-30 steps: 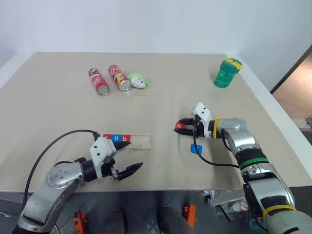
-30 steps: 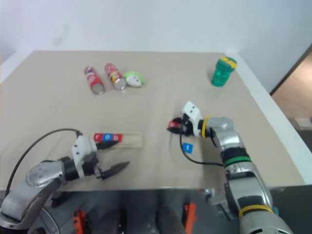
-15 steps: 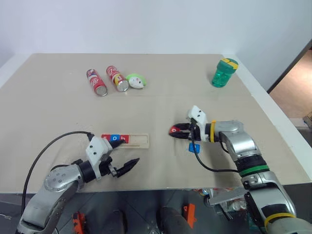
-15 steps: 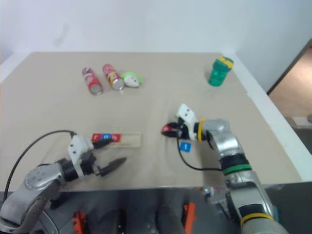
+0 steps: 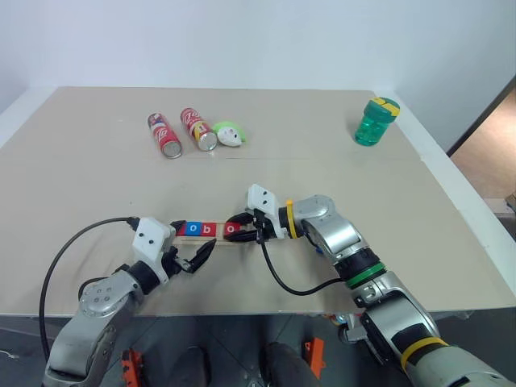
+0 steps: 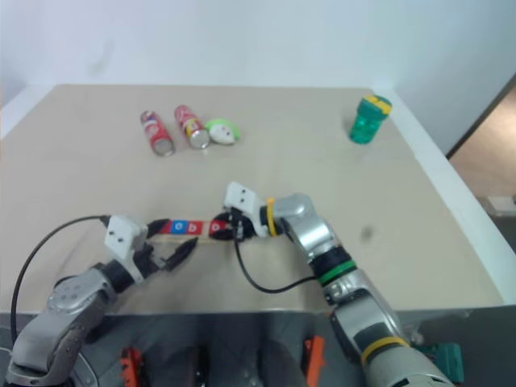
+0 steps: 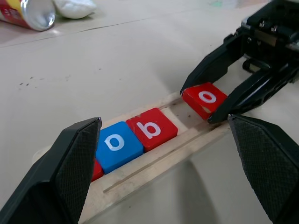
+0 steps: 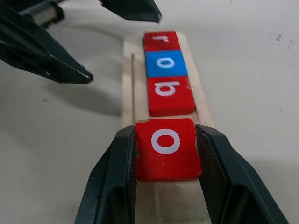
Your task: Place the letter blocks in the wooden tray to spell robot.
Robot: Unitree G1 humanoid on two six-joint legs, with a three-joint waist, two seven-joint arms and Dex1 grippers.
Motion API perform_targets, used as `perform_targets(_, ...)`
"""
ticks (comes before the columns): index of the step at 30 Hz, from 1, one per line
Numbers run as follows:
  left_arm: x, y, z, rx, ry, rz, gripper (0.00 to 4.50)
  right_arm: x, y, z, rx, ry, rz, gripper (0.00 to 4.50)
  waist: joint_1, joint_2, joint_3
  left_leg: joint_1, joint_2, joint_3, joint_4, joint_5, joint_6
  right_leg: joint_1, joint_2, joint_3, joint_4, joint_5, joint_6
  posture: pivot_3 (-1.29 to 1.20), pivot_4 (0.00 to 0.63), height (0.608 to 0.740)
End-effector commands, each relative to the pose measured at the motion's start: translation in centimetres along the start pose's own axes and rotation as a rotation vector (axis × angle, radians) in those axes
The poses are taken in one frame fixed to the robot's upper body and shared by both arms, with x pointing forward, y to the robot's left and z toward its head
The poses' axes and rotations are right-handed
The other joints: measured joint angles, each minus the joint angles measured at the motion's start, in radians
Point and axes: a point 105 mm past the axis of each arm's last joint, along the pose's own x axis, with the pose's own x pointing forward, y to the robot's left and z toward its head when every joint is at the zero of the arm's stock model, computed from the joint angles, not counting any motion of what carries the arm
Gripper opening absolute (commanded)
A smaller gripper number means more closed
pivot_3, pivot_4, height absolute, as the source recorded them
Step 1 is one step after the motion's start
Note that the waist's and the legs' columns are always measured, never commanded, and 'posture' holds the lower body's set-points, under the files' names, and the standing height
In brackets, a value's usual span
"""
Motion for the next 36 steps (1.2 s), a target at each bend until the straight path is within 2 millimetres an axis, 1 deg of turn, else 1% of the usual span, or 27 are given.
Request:
perform_targets(1,-0.3,-0.3,0.8,0.016,-0.030,0.005,4.50,0.5,-0.7,1.7,-0.067,-0.020,0.000,1.22,-0.001,0.000,0.000,0.000,0.000,0.000,0.000,0.000,0.000,0.000,0.000,0.000,0.000,0.000,0.000,0.00,0.150,0.739)
perform_targets(5,-0.4,-0.3,0.8,0.017,-0.027,0.009,4.50,1.0,-0.8,1.8,-0.069,-0.021,0.011,1.22,-0.001,0.000,0.000,0.000,0.002,-0.001,0.000,0.000,0.000,0.000,0.001,-0.002,0.000,0.000,-0.001,0.00,0.150,0.739)
perform_targets(13,-0.7,-0.3,0.6,0.023,-0.018,0.011,4.50,1.4,-0.8,1.1,-0.063,-0.004,0.022,1.22,-0.001,0.000,0.000,0.000,0.001,-0.001,0.000,0.000,0.000,0.000,0.001,-0.001,0.000,0.000,-0.001,0.00,0.150,0.739)
perform_targets(15,-0.7,-0.4,0.6,0.021,-0.017,0.009,4.50,1.5,-0.9,1.0,-0.060,-0.004,0.018,1.22,-0.001,0.000,0.000,0.000,0.001,-0.001,-0.001,0.000,0.000,0.000,0.001,-0.001,0.000,0.001,-0.004,0.00,0.150,0.739)
perform_targets(21,-0.7,-0.6,0.5,0.029,-0.016,-0.003,4.50,1.7,-1.2,1.2,-0.042,-0.016,0.005,1.22,-0.001,0.000,0.000,0.001,0.002,-0.001,0.000,0.000,0.000,0.000,0.001,-0.002,0.000,0.002,-0.004,0.00,0.150,0.739)
perform_targets(22,-0.7,-0.6,0.5,0.033,-0.015,-0.007,4.50,1.7,-1.2,1.3,-0.042,-0.019,0.002,2.24,-0.002,0.000,0.000,0.001,0.002,-0.001,0.000,0.000,0.000,0.000,0.001,-0.002,0.000,0.002,-0.004,0.00,0.150,0.739)
perform_targets(24,-0.8,-0.6,0.4,0.037,-0.011,-0.011,4.50,1.6,-1.3,1.4,-0.041,-0.023,-0.003,2.85,-0.002,0.000,0.000,0.001,0.002,-0.001,0.000,0.000,0.000,0.000,0.001,-0.002,0.000,0.002,-0.004,0.00,0.150,0.739)
perform_targets(28,-1.1,-0.6,0.4,0.047,-0.006,-0.015,4.50,1.5,-1.5,1.6,-0.038,-0.032,-0.015,4.28,-0.002,0.000,0.000,0.001,0.002,-0.001,-0.001,0.000,0.000,0.000,0.001,-0.002,0.000,0.002,-0.004,0.00,0.150,0.739)
perform_targets(29,-1.1,-0.6,0.4,0.048,-0.006,-0.014,4.50,1.4,-1.6,1.8,-0.037,-0.040,-0.019,4.49,-0.002,0.000,0.000,0.000,0.002,-0.001,-0.001,0.000,0.000,0.000,0.001,-0.002,0.000,0.002,-0.004,0.00,0.150,0.739)
perform_targets(32,-1.6,-0.6,0.5,0.054,-0.012,-0.026,4.50,0.9,-1.8,2.9,-0.012,-0.086,-0.037,4.49,-0.002,0.000,0.000,0.000,0.002,-0.001,-0.001,0.000,0.000,-0.001,0.001,-0.002,0.000,0.002,-0.005,0.00,0.150,0.739)
perform_targets(34,-2.2,-0.9,0.5,0.079,-0.006,-0.068,4.50,0.3,-2.4,3.7,0.017,-0.125,-0.073,4.49,-0.002,0.000,0.000,0.000,0.002,-0.001,-0.001,0.000,0.000,-0.001,0.001,-0.002,0.000,0.001,-0.005,0.00,0.150,0.739)
perform_targets(36,-2.7,-1.2,0.4,0.094,-0.001,-0.116,4.50,-0.8,-3.2,4.3,0.062,-0.168,-0.132,4.49,-0.002,0.000,0.000,-0.001,0.002,-0.001,-0.002,0.000,0.000,-0.002,0.001,-0.002,0.000,0.002,-0.005,0.00,0.150,0.739)
